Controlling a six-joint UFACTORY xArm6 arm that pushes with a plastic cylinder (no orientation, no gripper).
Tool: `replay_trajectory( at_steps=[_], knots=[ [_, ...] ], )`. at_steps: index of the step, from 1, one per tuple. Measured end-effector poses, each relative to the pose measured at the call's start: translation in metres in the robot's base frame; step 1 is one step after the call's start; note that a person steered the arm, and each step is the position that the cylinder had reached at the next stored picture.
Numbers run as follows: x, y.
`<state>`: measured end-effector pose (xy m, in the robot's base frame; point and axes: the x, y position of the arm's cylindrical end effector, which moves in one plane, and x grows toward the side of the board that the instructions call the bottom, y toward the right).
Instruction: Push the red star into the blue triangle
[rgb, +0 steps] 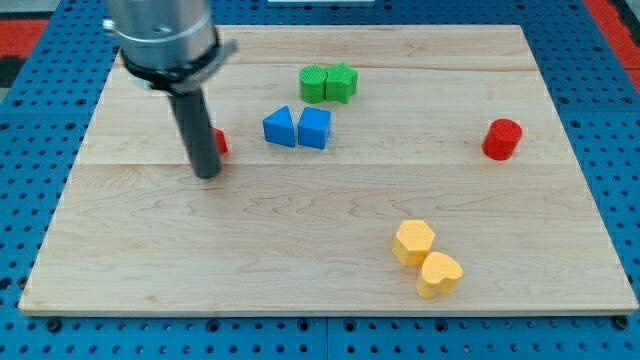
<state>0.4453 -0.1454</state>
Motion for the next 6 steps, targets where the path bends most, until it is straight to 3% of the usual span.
replay_trajectory(
  at_steps=[1,2,4,5,6],
  knots=[
    [-0.025,-0.053],
    [-0.066,-0.066],
    [0.001,0.025],
    [-0.006,0.066],
    [-0.028,0.028]
  ],
)
